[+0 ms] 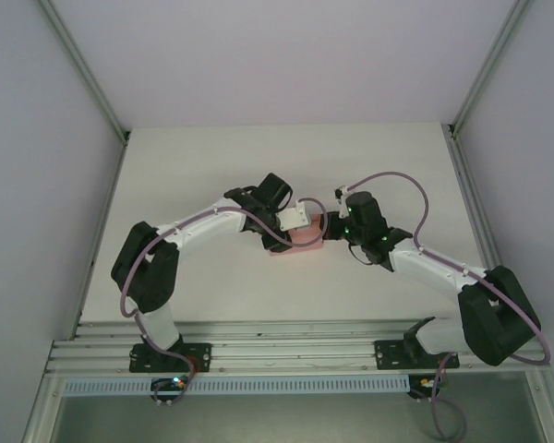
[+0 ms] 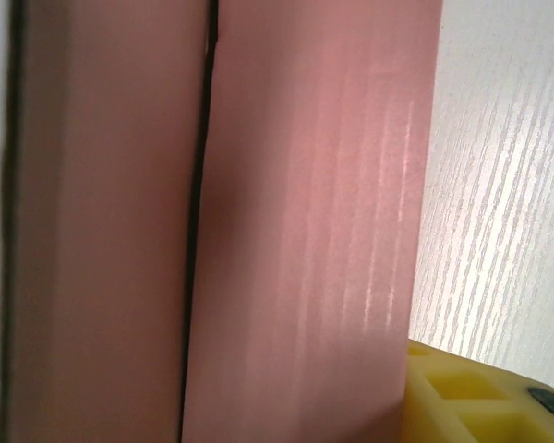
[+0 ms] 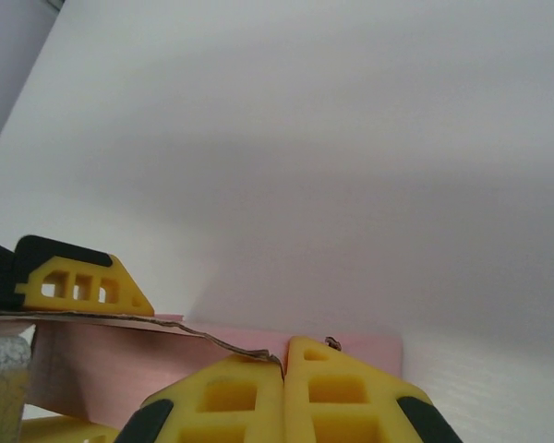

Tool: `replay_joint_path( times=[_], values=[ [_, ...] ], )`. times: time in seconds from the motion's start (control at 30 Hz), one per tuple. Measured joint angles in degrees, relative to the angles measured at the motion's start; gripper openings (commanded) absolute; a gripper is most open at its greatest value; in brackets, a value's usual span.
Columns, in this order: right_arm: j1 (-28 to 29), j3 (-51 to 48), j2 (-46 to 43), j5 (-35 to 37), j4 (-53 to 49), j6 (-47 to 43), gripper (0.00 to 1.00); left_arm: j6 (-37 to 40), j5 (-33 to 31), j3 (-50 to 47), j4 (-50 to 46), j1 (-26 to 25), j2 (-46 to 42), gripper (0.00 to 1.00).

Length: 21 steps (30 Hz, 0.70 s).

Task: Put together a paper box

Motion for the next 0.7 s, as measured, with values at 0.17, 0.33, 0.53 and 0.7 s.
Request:
replay_joint_path(
  times=[0.17, 0.33, 0.53, 0.7],
  values=[
    [-1.22, 0.98, 0.07, -2.16, -1.99, 2.4, 0.0, 0.02, 0.09, 0.0, 0.24, -0.02, 0.04, 0.48],
    [-1.77, 1.75, 0.0, -2.78, -4.09, 1.2, 0.0, 0.15, 0.24, 0.0, 0.57, -0.28, 0.22, 0.48],
    [-1.81, 1.73, 0.0, -2.47, -4.33, -3.98, 0.0, 0.15, 0.26, 0.0, 0.61, -0.28, 0.22, 0.48],
    [-1.81, -0.57, -1.25, -2.03, -2.12, -9.05, 0.0, 0.17, 0.28, 0.0, 0.79, -0.28, 0.22, 0.48]
  ],
)
